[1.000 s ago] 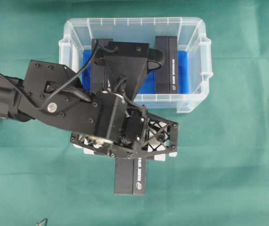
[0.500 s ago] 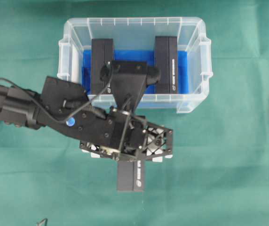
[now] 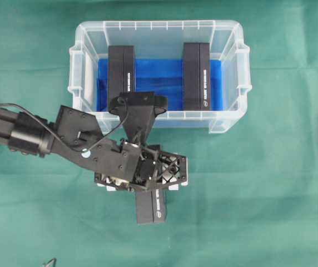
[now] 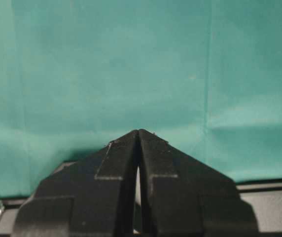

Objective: Take the box out of the case with the left arm.
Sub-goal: 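Carry the held box toward the front of the case and lower it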

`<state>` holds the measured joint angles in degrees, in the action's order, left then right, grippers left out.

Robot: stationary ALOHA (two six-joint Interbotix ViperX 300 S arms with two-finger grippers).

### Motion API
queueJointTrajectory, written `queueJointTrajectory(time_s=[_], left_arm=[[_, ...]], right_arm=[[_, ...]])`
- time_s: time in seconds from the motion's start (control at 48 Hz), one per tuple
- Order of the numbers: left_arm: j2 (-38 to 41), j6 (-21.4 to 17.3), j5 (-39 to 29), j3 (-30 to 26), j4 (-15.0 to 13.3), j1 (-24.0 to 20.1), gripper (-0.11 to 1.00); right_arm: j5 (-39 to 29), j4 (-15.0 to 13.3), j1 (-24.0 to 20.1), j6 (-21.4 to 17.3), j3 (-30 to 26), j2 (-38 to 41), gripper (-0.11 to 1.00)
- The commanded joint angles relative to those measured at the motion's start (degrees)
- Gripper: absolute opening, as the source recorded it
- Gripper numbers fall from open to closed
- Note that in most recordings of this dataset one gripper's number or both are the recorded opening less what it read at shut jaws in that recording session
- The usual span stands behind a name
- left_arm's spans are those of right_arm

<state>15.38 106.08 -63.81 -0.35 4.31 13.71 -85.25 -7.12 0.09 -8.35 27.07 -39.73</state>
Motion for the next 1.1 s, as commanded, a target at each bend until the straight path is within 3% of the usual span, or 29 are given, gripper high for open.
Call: queueJointTrajectory(time_s=[0.0, 0.625, 0.854, 1.083], left_arm=[[-0.79, 0.18, 1.76, -0.18, 0.18, 0.26, 0.62], [0.53, -0.62, 5.19, 1.23, -0.79, 0.53, 0.62], [0.62, -6.24, 5.45, 0.70, -2.02, 0.53, 0.62], [0.70, -5.62, 5.45, 0.62, -2.55, 0.09, 0.63]], right_arm=[[0.09, -0.09, 0.00, -0.26, -0.88, -0.09, 0.01], [0.09, -0.09, 0.00, -0.35, -0.88, -0.09, 0.01], [0.09, -0.09, 0.00, -0.35, -0.88, 0.00, 0.01], [0.09, -0.09, 0.00, -0.44, -0.88, -0.09, 0.01]])
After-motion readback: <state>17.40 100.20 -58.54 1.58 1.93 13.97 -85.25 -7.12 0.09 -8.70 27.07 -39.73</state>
